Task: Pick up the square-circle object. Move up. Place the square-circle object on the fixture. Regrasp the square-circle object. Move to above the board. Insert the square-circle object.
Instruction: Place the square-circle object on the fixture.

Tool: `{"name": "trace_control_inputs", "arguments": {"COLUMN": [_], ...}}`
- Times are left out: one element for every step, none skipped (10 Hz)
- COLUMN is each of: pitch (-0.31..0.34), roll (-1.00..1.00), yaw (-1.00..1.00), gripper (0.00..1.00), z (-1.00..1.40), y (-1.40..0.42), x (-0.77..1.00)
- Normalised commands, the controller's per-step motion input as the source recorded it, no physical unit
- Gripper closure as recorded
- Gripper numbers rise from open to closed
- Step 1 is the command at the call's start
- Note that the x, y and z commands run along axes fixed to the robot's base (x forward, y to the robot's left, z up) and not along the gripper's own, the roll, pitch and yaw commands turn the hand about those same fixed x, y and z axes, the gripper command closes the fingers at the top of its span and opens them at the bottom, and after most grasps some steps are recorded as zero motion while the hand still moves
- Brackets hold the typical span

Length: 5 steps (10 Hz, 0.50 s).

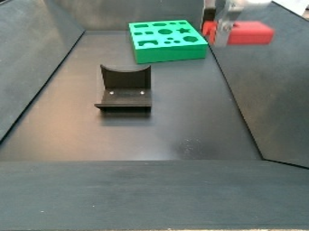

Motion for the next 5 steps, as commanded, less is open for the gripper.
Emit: {"name": "trace_control_inputs", "arguments": {"pitch": [-0.010, -0.009, -0.003, -0.001, 0.006], "roll": [-0.06, -0.06, -0.05, -0.05, -0.06], "yaw": [1.00, 1.00, 1.00, 1.00, 1.00], "gripper": [1.00, 1.00, 1.00, 1.00, 1.00], "z": [0.06, 0.05, 0.05, 0.04, 0.04], "y": [-0.09, -0.09, -0.09, -0.08, -0.07], "x": [1.00, 1.00, 1.00, 1.00, 1.00]}}
